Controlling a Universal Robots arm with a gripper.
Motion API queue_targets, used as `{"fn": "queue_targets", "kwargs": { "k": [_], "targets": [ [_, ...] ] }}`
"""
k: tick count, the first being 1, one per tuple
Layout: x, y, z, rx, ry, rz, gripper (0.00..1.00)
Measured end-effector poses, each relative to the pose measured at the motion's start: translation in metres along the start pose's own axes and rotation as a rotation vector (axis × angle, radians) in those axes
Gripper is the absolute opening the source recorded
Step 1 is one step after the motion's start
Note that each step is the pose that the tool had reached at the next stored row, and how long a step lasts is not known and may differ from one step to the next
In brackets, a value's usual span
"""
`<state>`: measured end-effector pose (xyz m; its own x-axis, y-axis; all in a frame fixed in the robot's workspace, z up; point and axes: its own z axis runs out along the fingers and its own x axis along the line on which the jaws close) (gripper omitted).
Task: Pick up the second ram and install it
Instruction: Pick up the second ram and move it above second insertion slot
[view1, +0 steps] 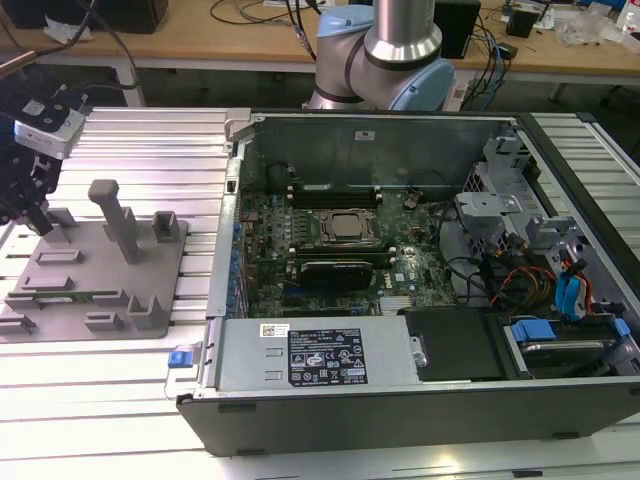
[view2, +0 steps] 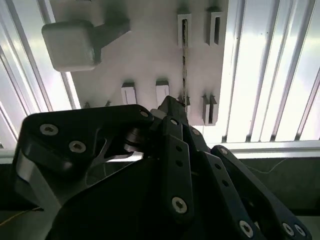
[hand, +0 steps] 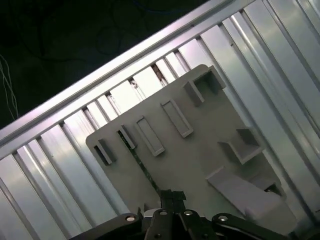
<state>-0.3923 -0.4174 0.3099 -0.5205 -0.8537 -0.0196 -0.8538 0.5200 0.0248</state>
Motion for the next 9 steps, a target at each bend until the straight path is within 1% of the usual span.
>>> {"fn": "queue_targets", "kwargs": {
  "k": [1,2,3,7,8,9],
  "targets": [
    [0.0,0.0,0.0004,-0.0008,0.0012,-0.044,0.08],
    [0.0,0.0,0.0007,-0.0012,0.0019,-0.07,0.08],
    [0.0,0.0,0.0014,-0.0021,0.0035,-0.125,0.08],
    [0.0001,-0.0001,0.0032,-0.0037,0.0057,-0.208,0.08],
    [0.0001,-0.0001,0.0044,-0.0045,0.0066,-0.25,0.08],
    [0.0001,-0.0001,0.0051,-0.0051,0.0073,-0.276,0.08]
  ]
}}
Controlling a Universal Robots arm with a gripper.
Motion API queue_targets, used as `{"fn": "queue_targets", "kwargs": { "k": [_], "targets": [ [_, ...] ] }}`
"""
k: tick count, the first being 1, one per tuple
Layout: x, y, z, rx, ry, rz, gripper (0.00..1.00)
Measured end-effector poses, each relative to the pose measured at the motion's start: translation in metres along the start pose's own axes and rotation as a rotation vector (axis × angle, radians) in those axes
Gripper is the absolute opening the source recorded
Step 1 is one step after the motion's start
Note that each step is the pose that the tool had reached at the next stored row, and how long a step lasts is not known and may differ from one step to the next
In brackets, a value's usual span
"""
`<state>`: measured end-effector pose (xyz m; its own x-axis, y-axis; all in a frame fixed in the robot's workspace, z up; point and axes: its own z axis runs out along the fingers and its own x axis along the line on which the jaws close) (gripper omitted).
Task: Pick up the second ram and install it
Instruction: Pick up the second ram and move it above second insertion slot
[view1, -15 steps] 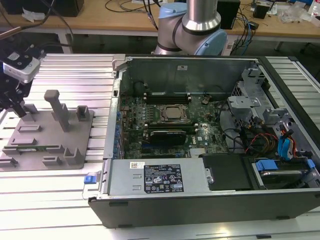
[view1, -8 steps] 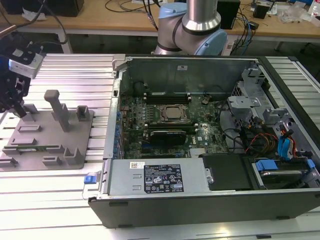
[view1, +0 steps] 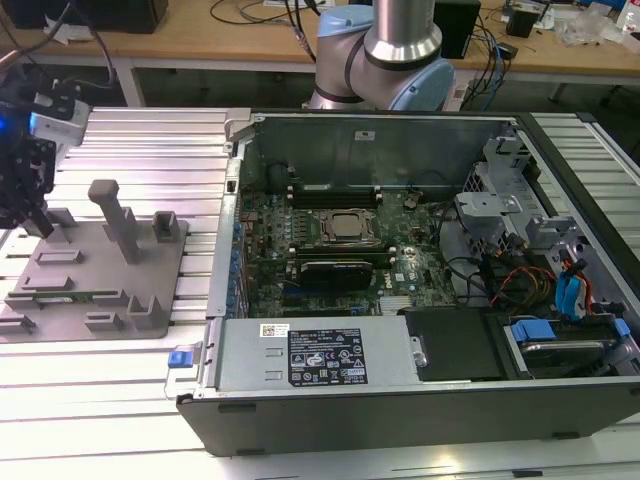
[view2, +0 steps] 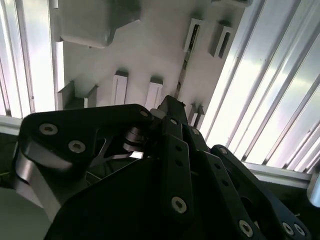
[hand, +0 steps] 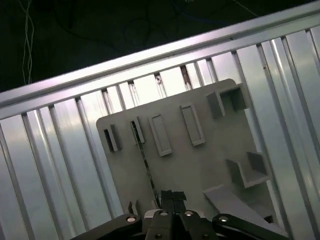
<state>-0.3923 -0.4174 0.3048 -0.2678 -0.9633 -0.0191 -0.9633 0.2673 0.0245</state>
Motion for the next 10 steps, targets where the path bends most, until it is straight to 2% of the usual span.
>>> {"fn": "queue_targets", "kwargs": {
  "k": [2,3,7,10],
  "targets": [
    [0.0,0.0,0.0011,-0.0009,0.0012,-0.045,0.08],
    [0.0001,-0.0001,0.0024,-0.0019,0.0028,-0.103,0.08],
    [0.0001,-0.0001,0.0035,-0.0037,0.0055,-0.199,0.08],
    [0.0001,-0.0001,0.0036,-0.0037,0.0055,-0.201,0.08]
  ]
}}
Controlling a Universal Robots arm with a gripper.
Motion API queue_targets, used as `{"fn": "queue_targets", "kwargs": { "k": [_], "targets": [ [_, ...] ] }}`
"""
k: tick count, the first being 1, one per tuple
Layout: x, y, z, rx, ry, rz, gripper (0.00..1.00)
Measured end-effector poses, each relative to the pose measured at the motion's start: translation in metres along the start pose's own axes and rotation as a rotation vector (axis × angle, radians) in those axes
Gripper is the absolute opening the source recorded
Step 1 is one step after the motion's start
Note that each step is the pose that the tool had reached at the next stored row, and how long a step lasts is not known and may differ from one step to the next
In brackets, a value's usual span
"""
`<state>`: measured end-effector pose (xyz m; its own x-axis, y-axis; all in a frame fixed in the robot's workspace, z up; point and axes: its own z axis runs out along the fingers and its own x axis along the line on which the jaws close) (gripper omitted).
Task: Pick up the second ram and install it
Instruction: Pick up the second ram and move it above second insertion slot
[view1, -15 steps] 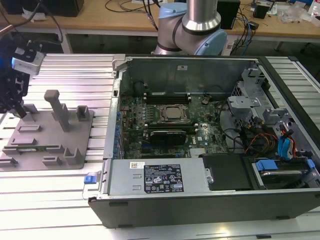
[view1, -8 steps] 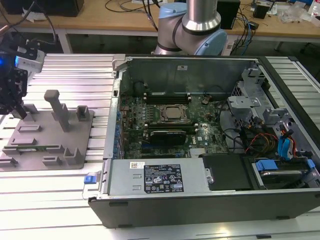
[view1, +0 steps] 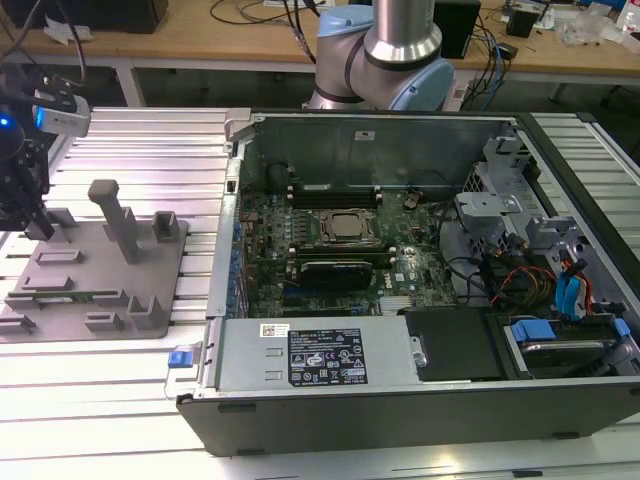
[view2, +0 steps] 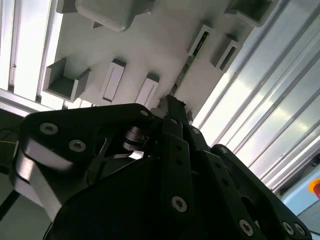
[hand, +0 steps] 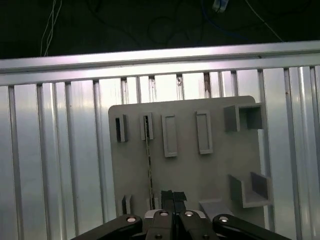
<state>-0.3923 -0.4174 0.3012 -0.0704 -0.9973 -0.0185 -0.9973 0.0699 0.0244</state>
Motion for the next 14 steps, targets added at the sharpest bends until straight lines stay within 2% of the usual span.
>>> {"fn": "queue_targets", "kwargs": {
  "k": [1,3,10,14],
  "targets": [
    [0.0,0.0001,0.0004,0.0008,-0.0001,0.0,0.08],
    [0.0007,0.0017,0.0055,0.0201,-0.0014,0.0,0.08],
    [0.0017,0.0064,0.0182,0.0217,-0.0015,0.02,0.08],
    [0.0064,0.0078,0.027,0.0216,-0.0015,0.02,0.08]
  ]
}}
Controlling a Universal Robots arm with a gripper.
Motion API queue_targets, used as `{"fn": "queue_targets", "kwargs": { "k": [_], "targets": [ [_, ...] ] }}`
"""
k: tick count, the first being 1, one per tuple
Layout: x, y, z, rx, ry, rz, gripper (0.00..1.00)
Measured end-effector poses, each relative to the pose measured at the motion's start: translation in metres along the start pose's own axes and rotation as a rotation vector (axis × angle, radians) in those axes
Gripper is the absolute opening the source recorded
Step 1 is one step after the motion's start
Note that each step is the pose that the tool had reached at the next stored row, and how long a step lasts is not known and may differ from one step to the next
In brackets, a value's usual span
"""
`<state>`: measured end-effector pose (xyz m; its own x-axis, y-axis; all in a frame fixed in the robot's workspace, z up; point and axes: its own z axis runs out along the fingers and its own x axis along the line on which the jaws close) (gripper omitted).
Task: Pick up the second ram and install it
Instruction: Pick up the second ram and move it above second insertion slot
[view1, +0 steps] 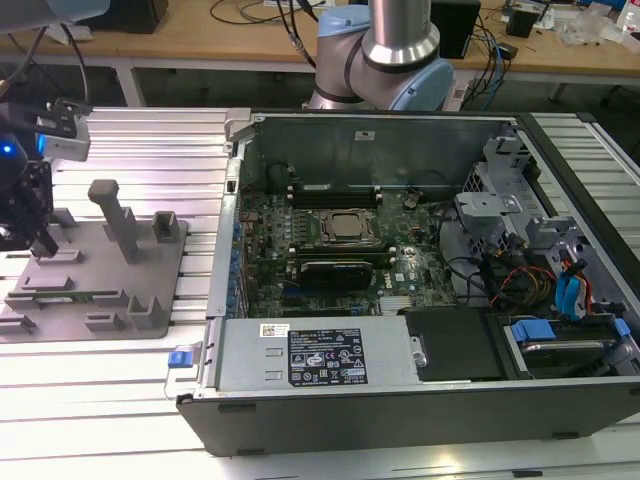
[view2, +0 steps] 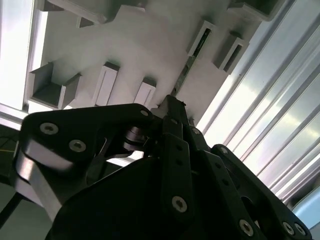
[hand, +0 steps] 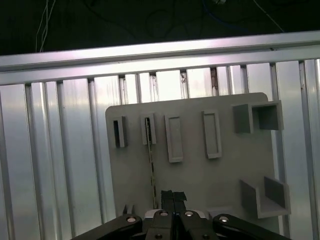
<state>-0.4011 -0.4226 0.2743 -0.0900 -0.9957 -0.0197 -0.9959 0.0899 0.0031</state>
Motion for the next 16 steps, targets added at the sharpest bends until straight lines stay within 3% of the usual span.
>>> {"fn": "queue_targets", "kwargs": {
  "k": [16],
  "targets": [
    [0.0161,0.0,0.0142,-0.0001,0.0,0.0,0.08]
  ]
}}
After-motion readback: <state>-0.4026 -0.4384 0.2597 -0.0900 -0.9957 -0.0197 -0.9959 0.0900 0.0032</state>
